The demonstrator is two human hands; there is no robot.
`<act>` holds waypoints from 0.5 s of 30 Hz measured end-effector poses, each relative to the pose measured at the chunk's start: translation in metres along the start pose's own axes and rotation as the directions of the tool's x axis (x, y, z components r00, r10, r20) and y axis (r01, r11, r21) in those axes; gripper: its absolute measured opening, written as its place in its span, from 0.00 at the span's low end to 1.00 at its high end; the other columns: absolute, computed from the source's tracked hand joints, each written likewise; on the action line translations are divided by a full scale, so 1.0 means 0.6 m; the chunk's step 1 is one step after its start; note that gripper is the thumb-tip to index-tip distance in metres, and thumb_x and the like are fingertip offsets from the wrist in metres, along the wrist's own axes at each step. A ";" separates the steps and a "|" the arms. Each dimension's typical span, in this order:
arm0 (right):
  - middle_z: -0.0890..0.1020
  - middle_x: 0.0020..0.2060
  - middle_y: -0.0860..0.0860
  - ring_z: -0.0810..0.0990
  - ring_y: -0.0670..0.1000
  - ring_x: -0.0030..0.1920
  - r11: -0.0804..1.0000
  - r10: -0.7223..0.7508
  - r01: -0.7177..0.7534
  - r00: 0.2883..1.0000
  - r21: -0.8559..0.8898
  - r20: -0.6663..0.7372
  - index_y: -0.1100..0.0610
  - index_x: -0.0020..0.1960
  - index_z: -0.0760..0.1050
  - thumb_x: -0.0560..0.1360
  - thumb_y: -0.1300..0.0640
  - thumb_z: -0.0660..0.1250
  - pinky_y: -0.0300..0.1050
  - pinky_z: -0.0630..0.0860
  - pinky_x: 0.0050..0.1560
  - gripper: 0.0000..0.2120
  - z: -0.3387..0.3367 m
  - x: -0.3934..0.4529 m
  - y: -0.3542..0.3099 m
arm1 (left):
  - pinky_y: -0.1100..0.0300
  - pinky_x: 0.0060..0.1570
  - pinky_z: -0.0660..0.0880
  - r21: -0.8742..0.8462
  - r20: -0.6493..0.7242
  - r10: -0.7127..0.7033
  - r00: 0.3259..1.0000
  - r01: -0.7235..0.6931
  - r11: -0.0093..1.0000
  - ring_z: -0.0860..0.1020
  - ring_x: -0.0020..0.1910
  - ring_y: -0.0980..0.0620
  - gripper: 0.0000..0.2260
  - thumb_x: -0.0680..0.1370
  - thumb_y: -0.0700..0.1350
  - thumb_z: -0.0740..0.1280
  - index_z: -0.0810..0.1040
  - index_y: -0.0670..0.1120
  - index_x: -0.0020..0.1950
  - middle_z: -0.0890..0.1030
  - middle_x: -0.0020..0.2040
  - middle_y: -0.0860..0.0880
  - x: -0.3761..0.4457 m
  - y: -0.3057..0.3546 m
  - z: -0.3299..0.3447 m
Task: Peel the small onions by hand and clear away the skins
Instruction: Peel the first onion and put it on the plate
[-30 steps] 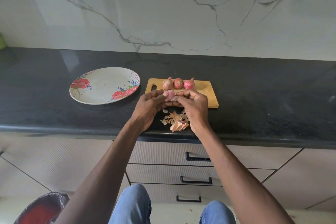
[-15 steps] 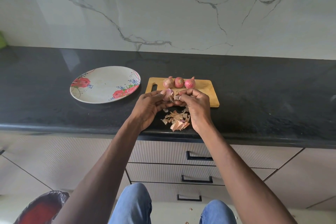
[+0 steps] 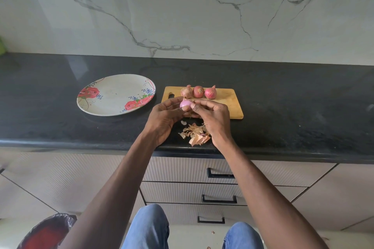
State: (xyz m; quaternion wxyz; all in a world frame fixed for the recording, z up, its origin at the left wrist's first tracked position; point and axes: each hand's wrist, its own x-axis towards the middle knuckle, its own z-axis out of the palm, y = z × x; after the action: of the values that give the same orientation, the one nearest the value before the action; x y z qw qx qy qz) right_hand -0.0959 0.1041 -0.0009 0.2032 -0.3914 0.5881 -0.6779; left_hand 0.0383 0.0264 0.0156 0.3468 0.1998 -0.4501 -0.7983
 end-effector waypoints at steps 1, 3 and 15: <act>0.88 0.45 0.54 0.87 0.51 0.47 1.000 -0.001 0.001 1.000 -0.017 -0.001 0.62 0.54 0.85 0.74 0.62 0.76 0.54 0.84 0.52 0.10 0.000 0.000 0.001 | 0.54 0.52 0.82 0.027 -0.001 0.015 1.000 -0.015 1.000 0.85 0.50 0.45 0.13 0.69 0.33 0.71 0.81 0.39 0.53 0.86 0.50 0.42 0.000 -0.002 0.001; 0.88 0.43 0.51 0.87 0.48 0.45 0.997 -0.015 0.012 0.999 -0.081 -0.035 0.60 0.51 0.86 0.73 0.61 0.76 0.51 0.84 0.52 0.08 -0.001 0.001 0.003 | 0.53 0.54 0.82 0.078 -0.004 0.040 0.999 -0.040 0.996 0.85 0.50 0.45 0.12 0.68 0.35 0.72 0.83 0.40 0.52 0.86 0.50 0.42 0.000 -0.004 0.003; 0.86 0.34 0.47 0.84 0.47 0.35 0.948 -0.157 0.137 0.986 -0.287 -0.049 0.60 0.43 0.86 0.72 0.55 0.78 0.50 0.82 0.38 0.07 0.010 -0.010 -0.001 | 0.55 0.51 0.82 0.226 0.014 0.059 0.998 -0.061 0.972 0.85 0.48 0.47 0.11 0.70 0.36 0.73 0.85 0.41 0.52 0.86 0.50 0.42 0.004 -0.007 -0.004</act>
State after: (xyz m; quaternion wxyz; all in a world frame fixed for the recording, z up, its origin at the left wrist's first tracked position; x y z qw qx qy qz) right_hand -0.0876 0.1048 -0.0019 0.0729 -0.4347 0.6550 -0.6138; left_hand 0.0367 0.0249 0.0110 0.3440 0.2215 -0.5452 -0.7316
